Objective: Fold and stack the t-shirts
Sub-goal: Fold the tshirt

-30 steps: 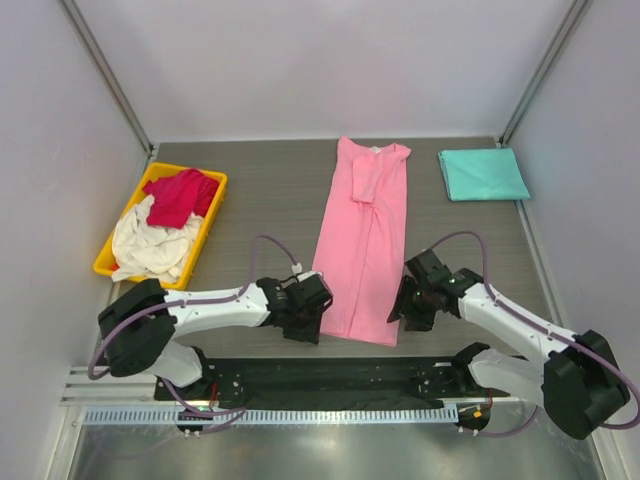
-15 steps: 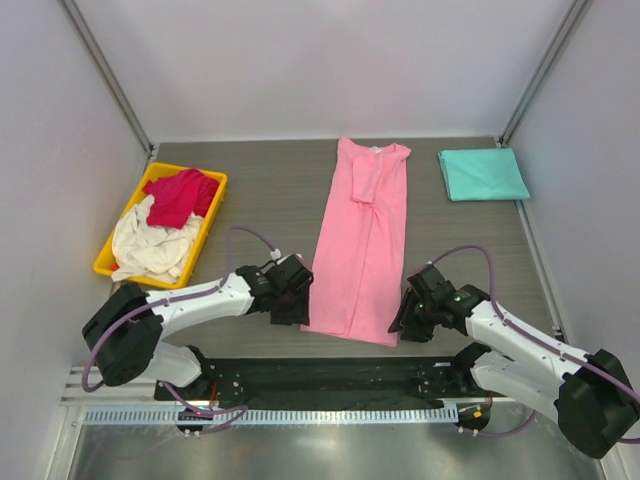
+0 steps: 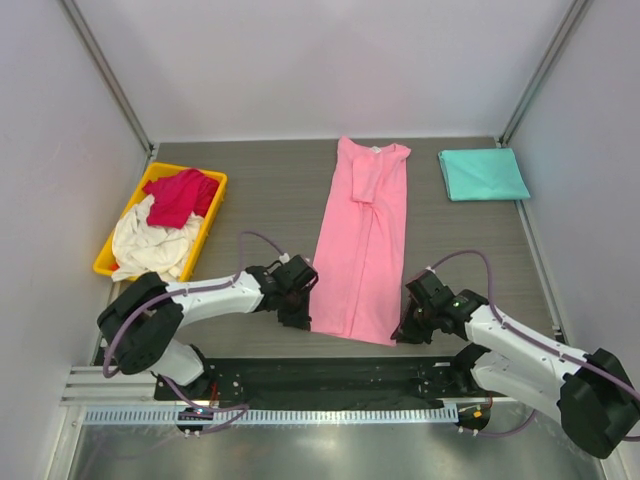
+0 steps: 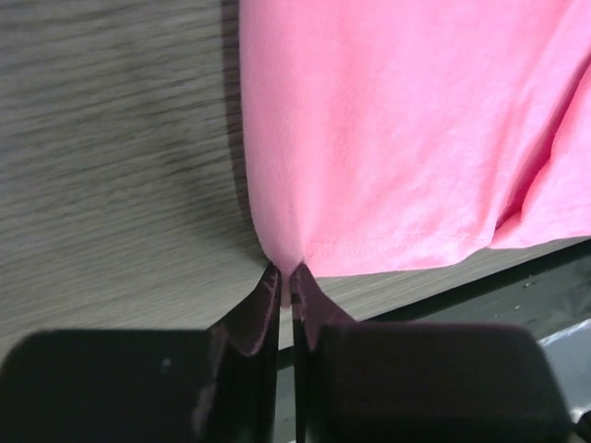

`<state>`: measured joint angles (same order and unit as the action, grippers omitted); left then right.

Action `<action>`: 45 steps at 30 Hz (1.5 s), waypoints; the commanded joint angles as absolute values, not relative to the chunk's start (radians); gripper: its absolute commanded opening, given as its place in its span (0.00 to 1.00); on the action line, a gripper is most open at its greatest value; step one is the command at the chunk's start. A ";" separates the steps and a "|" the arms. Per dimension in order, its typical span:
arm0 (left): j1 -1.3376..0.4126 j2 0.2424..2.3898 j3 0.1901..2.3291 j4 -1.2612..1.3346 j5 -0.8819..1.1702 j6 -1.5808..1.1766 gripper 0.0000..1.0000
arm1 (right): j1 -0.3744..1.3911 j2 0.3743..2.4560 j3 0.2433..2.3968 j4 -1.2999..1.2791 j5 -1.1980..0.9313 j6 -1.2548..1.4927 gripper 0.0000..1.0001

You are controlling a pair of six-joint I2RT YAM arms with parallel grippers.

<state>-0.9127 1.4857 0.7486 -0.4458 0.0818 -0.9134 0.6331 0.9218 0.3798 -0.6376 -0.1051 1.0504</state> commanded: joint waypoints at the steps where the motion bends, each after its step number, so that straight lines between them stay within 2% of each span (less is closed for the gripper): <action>1: -0.908 1.494 0.750 -0.413 0.126 -0.920 0.03 | 0.640 0.910 0.405 -0.719 -0.009 1.034 0.03; 2: -0.911 1.490 0.744 -0.411 0.129 -0.937 0.00 | 0.640 0.893 0.425 -0.762 -0.005 1.031 0.01; 9: -1.018 1.388 0.733 -0.387 0.146 -1.025 0.00 | 0.644 0.809 0.523 -0.891 0.055 1.043 0.01; 11: -1.022 1.403 0.729 -0.324 0.219 -1.034 0.00 | 0.643 0.807 0.547 -0.902 0.084 1.037 0.01; 15: -1.009 1.462 0.813 -0.389 0.187 -0.971 0.00 | 0.644 0.867 0.581 -0.855 0.109 0.986 0.01; 23: -0.835 1.566 1.008 -0.492 0.202 -0.844 0.00 | 0.638 1.109 0.774 -0.776 0.228 0.835 0.01; 26: -0.783 1.644 1.109 -0.528 0.190 -0.799 0.00 | 0.615 1.242 0.842 -0.680 0.221 0.715 0.01; 33: -0.689 1.822 1.334 -0.568 0.207 -0.709 0.00 | 0.502 1.521 1.063 -0.643 0.218 0.540 0.01; 45: -0.607 2.065 1.718 -0.615 0.232 -0.620 0.00 | 0.310 1.698 1.316 -0.618 0.048 0.384 0.01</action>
